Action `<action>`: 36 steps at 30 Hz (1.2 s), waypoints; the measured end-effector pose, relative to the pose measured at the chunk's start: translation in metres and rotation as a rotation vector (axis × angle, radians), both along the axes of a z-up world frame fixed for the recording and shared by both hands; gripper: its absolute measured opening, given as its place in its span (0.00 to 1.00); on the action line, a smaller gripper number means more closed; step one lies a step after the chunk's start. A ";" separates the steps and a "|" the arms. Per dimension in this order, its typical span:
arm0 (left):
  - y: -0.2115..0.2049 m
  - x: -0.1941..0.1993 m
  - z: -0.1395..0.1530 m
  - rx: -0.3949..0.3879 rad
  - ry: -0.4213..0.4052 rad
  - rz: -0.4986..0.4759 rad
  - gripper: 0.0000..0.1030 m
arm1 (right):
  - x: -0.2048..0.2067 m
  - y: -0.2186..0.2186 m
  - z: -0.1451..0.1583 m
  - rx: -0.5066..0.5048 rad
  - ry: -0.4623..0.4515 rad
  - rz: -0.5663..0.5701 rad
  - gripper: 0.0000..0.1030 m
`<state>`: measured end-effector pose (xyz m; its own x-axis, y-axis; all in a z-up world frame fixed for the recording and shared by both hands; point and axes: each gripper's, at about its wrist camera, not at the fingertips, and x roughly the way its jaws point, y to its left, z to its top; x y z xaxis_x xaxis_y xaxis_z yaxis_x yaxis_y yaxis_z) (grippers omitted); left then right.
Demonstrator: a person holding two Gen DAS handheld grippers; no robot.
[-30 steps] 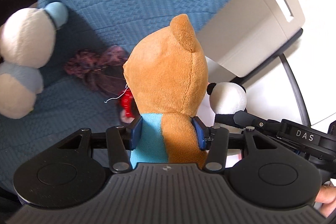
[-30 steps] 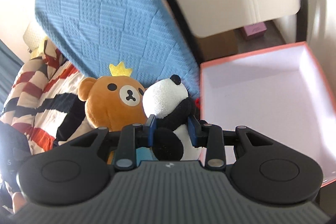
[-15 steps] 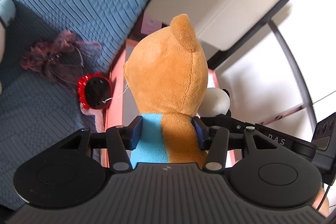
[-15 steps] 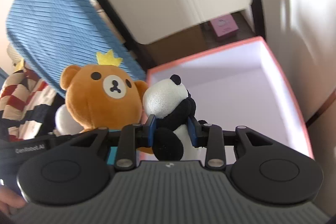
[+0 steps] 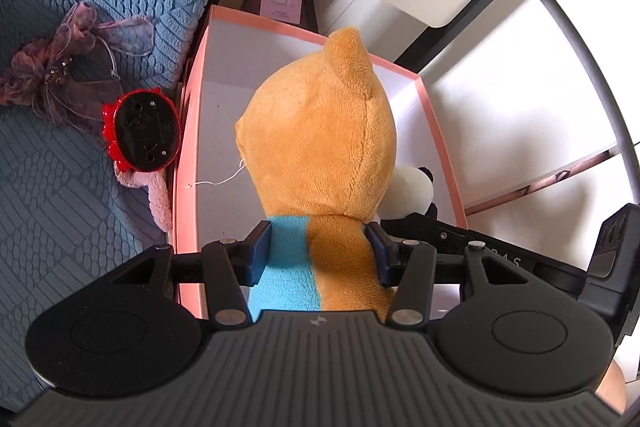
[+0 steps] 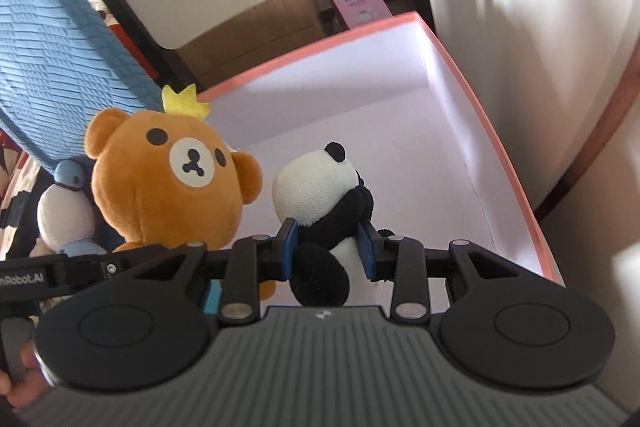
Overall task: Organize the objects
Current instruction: 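Lower bear into pink box and open left tool while right tool releases panda, then withdraw both open tools up out of the pink box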
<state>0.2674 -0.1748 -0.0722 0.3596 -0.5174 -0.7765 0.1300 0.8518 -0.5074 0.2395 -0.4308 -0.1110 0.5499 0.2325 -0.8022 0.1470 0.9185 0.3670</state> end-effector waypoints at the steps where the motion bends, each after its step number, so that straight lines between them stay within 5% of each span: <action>1: 0.001 0.003 -0.003 0.002 -0.001 -0.002 0.55 | 0.000 -0.001 0.000 -0.001 0.004 -0.002 0.35; 6: 0.003 0.001 0.009 0.001 -0.044 -0.009 0.70 | -0.004 -0.002 0.010 -0.022 -0.021 -0.009 0.35; 10: 0.012 -0.004 0.025 -0.015 -0.087 -0.011 0.80 | -0.008 -0.001 0.025 -0.026 -0.055 -0.021 0.62; 25: 0.076 -0.071 0.089 -0.007 -0.249 0.008 0.80 | -0.065 0.055 0.080 -0.099 -0.219 0.082 0.61; 36: 0.121 -0.137 0.104 -0.010 -0.376 0.011 0.80 | -0.110 0.112 0.103 -0.120 -0.297 0.137 0.61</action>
<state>0.1299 -0.0540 0.0316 0.6242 -0.5188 -0.5841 0.2997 0.8495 -0.4341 0.1294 -0.3186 -0.0078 0.7336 0.2338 -0.6381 -0.0773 0.9616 0.2634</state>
